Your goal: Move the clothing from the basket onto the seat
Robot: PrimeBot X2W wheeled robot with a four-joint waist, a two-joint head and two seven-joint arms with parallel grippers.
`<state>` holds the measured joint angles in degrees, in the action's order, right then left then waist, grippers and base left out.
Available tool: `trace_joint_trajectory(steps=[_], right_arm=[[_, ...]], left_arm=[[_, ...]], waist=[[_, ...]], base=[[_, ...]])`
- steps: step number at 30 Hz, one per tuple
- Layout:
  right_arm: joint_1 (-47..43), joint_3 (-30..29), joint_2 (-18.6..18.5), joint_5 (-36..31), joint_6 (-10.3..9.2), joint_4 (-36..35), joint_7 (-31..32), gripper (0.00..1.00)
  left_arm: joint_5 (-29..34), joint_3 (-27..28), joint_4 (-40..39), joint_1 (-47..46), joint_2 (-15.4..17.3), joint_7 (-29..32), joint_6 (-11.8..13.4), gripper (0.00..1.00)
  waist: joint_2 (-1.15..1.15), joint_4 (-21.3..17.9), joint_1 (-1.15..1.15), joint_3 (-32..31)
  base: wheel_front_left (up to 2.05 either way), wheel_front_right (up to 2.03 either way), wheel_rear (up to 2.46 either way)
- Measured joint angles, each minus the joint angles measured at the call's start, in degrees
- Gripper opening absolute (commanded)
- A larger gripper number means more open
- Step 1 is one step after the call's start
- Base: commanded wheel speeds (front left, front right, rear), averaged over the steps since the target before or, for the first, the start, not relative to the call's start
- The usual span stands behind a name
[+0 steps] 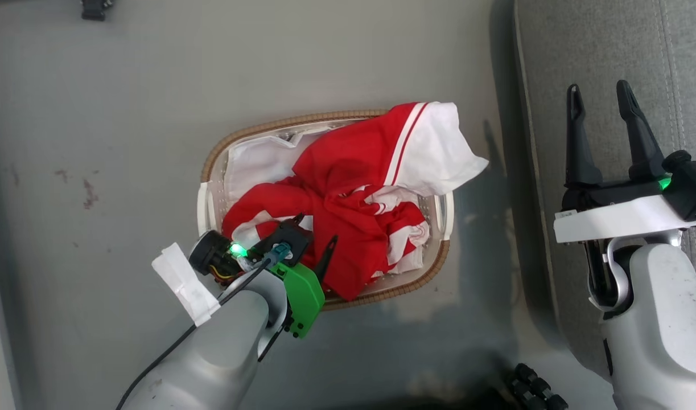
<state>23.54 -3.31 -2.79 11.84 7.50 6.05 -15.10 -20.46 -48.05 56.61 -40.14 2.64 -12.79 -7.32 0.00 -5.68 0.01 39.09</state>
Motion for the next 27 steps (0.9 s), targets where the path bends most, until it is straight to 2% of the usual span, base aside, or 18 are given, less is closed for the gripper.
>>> trace_joint_trajectory(steps=[12, 25, 26, 27], right_arm=[[1.2, 1.4, 0.0, 2.9, 0.00, -1.1, 0.0, 1.00], [2.0, 2.6, 0.0, 4.4, 0.01, -1.1, 0.0, 1.00], [2.0, 2.7, 0.0, 4.5, 0.00, -1.1, 0.0, 1.00], [2.0, 2.7, 0.0, 4.6, 0.01, -1.1, 0.0, 1.00]], left_arm=[[-4.9, -4.8, 6.3, -4.3, 0.0, 2.5, -0.1, 1.00], [-8.8, -5.7, 10.5, -6.7, 0.1, 4.9, 0.2, 1.00], [-9.2, -5.8, 10.5, -6.7, 0.1, 5.2, 0.2, 0.86], [-9.6, -6.1, 10.5, -6.7, 0.1, 5.6, 0.2, 0.61]], waist=[[0.00, -4.0, 0.00, 8.7], [0.00, -7.1, 0.00, 12.4], [0.00, -7.3, -0.01, 12.4], [0.00, -7.4, -0.01, 12.5]], base=[[0.00, 0.00, 0.00], [0.00, 0.00, 0.00], [0.00, 0.00, 0.00], [0.00, 0.00, 0.00]])
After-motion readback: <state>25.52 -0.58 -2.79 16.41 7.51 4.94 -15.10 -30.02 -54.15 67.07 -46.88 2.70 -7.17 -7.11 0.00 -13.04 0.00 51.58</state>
